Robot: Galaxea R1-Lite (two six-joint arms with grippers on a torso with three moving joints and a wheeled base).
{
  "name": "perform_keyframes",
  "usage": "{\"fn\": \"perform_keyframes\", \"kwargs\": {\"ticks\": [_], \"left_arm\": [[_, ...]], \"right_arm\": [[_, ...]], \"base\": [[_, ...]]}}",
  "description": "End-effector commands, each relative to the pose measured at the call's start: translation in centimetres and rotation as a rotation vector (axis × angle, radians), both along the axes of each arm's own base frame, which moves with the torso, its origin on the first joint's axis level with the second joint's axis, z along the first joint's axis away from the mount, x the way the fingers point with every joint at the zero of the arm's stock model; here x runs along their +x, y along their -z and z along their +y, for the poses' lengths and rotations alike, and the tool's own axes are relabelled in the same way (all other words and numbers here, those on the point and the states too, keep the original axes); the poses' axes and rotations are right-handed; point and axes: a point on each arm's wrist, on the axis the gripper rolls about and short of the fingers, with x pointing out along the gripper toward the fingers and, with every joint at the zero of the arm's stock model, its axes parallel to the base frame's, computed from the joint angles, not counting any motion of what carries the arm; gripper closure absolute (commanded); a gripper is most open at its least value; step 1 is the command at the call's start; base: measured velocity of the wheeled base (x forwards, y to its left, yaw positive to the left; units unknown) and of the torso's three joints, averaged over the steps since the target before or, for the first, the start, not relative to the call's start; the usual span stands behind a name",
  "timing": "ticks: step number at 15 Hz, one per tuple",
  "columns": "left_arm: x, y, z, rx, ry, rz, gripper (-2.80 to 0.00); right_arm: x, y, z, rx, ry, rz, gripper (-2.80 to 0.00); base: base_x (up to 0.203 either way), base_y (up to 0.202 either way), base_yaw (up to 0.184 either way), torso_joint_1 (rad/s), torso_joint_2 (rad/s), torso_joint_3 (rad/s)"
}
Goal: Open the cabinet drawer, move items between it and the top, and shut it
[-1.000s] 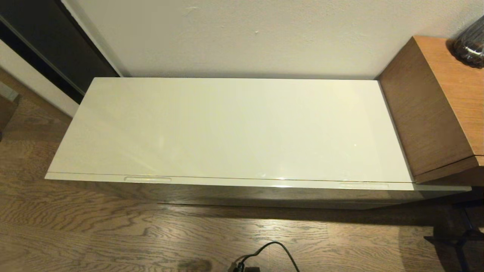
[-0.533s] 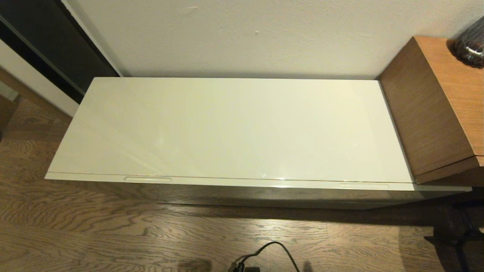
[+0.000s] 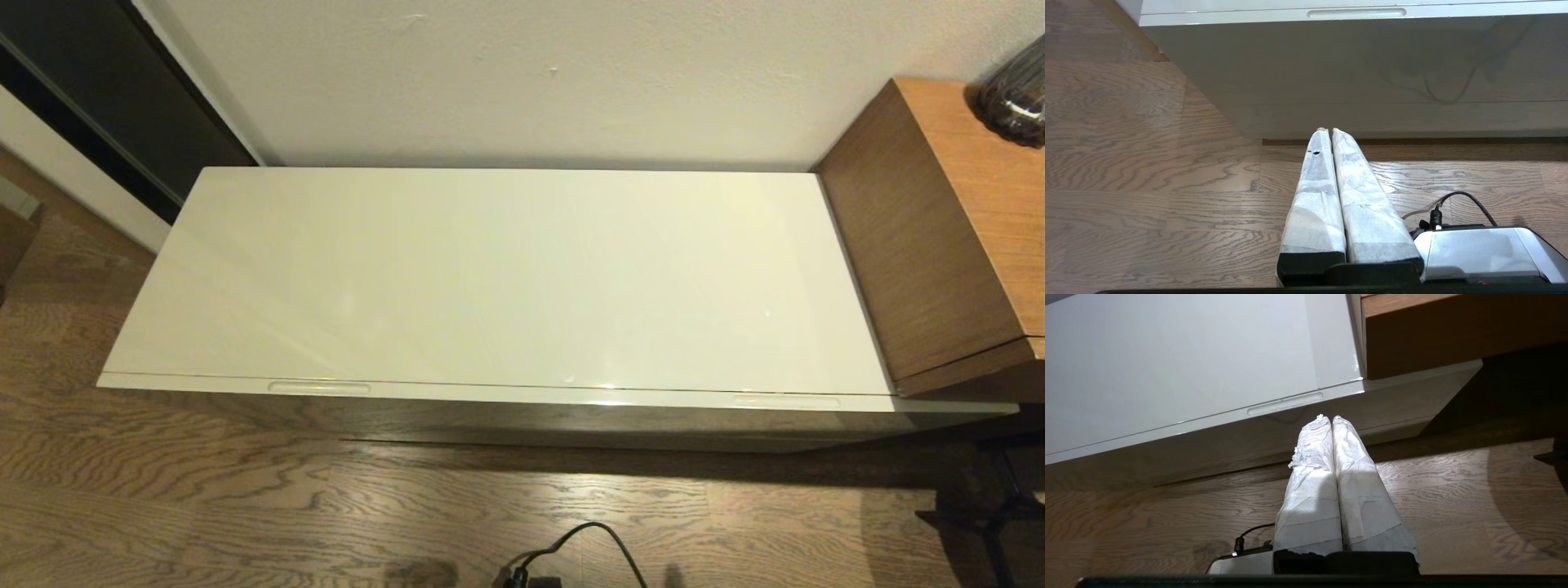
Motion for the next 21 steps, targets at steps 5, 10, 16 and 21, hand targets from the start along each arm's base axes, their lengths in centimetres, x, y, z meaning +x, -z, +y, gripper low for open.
{"fn": "perform_keyframes", "kwargs": {"ticks": [5, 10, 16, 21], "left_arm": [[0.01, 0.01, 0.00, 0.000, 0.000, 0.002, 0.00], [0.01, 0.01, 0.00, 0.000, 0.000, 0.002, 0.00], [0.00, -0.02, 0.00, 0.000, 0.001, 0.001, 0.00], [0.01, 0.00, 0.00, 0.000, 0.000, 0.001, 0.00]], "right_arm": [[-0.18, 0.14, 0.00, -0.001, 0.004, -0.005, 0.00], [-0.21, 0.32, 0.01, 0.000, 0.004, -0.003, 0.00], [-0.27, 0.54, 0.01, -0.002, 0.003, 0.001, 0.00], [-0.31, 0.58, 0.01, -0.002, 0.003, -0.001, 0.00]], "base": [[0.000, 0.000, 0.000, 0.000, 0.00, 0.000], [0.000, 0.000, 0.000, 0.000, 0.00, 0.000], [0.000, 0.000, 0.000, 0.000, 0.00, 0.000], [0.000, 0.000, 0.000, 0.000, 0.00, 0.000]]}}
